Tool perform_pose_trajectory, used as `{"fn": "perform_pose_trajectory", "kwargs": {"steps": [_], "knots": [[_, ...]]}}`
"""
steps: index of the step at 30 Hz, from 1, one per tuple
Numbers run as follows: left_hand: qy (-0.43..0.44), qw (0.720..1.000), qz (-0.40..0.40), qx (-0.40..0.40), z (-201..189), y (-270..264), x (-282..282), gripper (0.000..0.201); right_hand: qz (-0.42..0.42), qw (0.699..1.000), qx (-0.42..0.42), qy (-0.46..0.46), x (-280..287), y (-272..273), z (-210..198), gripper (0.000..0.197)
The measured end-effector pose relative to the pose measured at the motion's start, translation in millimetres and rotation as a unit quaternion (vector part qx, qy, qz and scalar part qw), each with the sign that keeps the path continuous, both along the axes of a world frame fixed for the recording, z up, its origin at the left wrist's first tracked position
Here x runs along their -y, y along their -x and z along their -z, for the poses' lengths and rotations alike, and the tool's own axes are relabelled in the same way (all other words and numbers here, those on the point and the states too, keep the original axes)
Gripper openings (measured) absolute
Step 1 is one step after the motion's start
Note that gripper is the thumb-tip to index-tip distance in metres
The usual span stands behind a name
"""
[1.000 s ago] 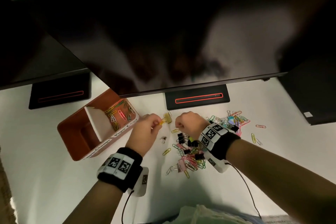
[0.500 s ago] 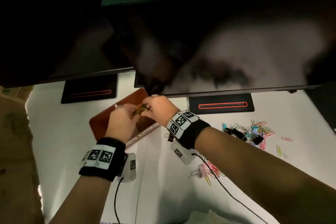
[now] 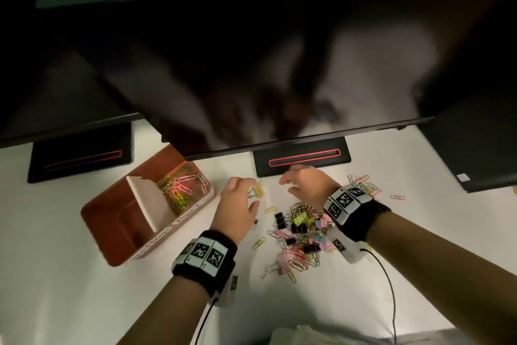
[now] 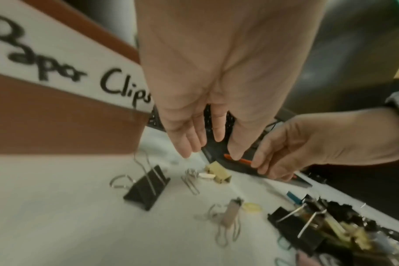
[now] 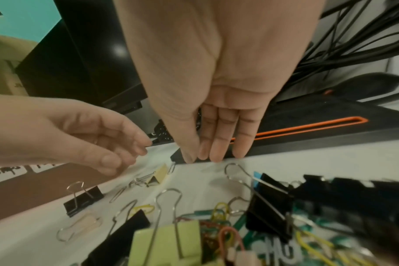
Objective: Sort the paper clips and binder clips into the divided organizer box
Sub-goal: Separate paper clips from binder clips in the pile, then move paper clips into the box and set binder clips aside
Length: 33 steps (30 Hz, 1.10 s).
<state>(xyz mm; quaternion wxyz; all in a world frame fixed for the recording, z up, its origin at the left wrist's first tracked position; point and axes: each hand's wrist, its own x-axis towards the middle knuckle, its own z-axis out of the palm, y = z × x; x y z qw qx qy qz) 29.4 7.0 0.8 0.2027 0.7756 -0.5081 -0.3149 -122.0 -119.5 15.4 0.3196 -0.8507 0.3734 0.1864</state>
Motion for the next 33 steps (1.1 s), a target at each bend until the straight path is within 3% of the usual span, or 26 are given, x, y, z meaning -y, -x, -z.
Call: {"fn": "perform_pose_trajectory", "kwargs": {"steps": [4,11,15,17,21,24,27,33], "knots": [[-0.048,0.998,-0.017,0.032,20.5,3.3,16.8,0.043,-0.041,0.999,0.003,-0.012,-4.9,-10.2,3.4,0.038],[-0.016,0.998,-0.054,0.042,17.1,-6.6,24.2,0.022,-0.126,0.992,-0.027,-0.007,-5.5,-29.4,10.5,0.048],[-0.008,0.996,-0.076,0.054,9.5,-15.6,25.8,0.043,-0.165,0.985,-0.053,0.003,-7.2,-29.9,13.5,0.046],[-0.002,0.996,-0.063,0.067,5.1,-16.0,21.6,0.051,-0.165,0.985,-0.048,-0.004,-9.4,-23.3,14.3,0.041],[-0.016,0.995,0.017,0.093,5.7,-15.6,2.6,0.048,-0.147,0.989,-0.014,-0.014,-10.5,-14.8,11.2,0.034],[-0.054,0.986,0.096,0.122,12.9,-16.1,-0.8,0.05,-0.125,0.992,-0.003,-0.025,-11.1,-21.8,12.3,0.04],[-0.083,0.98,0.132,0.125,17.9,-17.2,4.5,0.041,-0.133,0.99,-0.029,-0.026,-15.9,-33.4,14.4,0.045],[-0.065,0.989,0.107,0.079,23.0,-17.8,11.7,0.008,-0.091,0.995,-0.028,-0.031,-22.3,-42.4,23.4,0.025]]}}
